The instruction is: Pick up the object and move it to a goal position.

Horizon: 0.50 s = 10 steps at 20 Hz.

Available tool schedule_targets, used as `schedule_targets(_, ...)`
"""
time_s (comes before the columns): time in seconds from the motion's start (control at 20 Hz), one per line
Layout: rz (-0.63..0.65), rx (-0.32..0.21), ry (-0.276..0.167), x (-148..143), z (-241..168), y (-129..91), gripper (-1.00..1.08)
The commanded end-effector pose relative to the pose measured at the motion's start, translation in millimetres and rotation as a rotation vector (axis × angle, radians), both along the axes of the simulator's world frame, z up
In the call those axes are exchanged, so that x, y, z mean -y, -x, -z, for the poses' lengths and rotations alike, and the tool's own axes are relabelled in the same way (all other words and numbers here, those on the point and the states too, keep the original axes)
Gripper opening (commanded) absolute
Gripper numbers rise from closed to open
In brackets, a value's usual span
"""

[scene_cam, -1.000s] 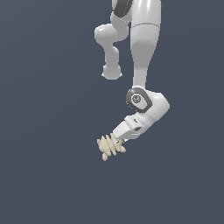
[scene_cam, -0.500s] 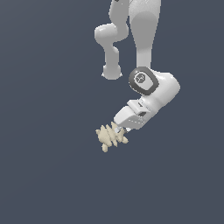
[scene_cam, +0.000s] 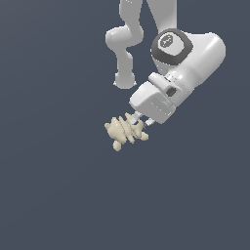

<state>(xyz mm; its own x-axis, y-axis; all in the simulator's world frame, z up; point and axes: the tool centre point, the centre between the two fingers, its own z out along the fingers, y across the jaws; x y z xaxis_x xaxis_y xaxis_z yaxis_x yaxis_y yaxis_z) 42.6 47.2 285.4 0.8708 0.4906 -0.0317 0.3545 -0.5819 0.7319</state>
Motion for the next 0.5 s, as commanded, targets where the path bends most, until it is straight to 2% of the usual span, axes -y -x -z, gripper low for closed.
schedule_targets(0.0, 0.001, -0.002, 0.0, -1, -32, 4, -1.0)
schedule_targets(0.45, 0.004, -0.005, 0.001, -8, -141, 13, -1.0)
